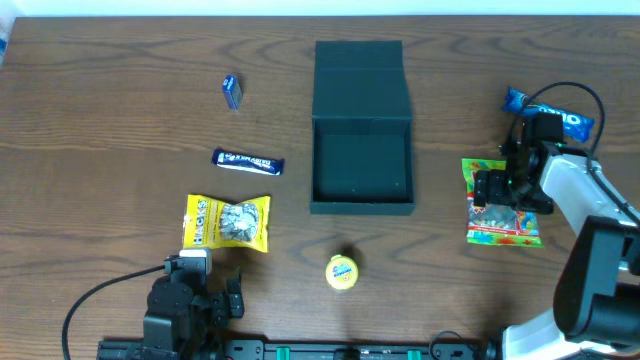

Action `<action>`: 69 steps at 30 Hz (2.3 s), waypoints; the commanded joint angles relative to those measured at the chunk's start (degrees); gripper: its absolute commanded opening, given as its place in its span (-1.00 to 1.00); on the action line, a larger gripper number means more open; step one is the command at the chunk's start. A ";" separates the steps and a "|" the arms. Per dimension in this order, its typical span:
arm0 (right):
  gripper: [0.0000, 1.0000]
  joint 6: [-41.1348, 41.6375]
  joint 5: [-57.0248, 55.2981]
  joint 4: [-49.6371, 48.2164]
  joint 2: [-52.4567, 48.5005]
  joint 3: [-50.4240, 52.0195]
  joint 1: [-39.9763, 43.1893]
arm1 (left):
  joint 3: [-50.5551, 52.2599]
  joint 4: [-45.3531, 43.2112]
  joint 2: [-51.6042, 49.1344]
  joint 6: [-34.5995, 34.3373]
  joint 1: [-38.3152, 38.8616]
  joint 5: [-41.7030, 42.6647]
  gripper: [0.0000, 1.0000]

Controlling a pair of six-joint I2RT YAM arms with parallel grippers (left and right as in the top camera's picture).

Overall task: Pack container
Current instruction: 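Reach the right gripper down onto the Haribo bag and grasp it, then lift the Haribo bag and carry it left into the black box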

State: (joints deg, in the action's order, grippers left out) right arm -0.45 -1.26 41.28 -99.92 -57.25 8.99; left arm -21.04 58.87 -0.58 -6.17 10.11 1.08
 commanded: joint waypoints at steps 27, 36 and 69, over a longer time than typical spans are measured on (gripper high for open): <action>-0.62 0.83 0.20 0.44 -0.52 1.14 -0.09 | 1.07 2.80 0.37 -0.04 -0.35 -1.51 0.91; -0.97 0.83 0.17 0.24 0.48 1.09 -1.57 | 1.07 2.80 0.37 -0.04 -0.35 -1.51 0.91; -0.97 30.97 5.42 26.01 15.72 -29.83 -31.63 | 1.07 2.80 0.37 -0.04 -0.35 -1.51 0.92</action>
State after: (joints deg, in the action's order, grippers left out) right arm 24.43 1.26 66.87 -81.25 -83.29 -20.32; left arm -21.04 58.87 -0.58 -6.17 10.11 1.08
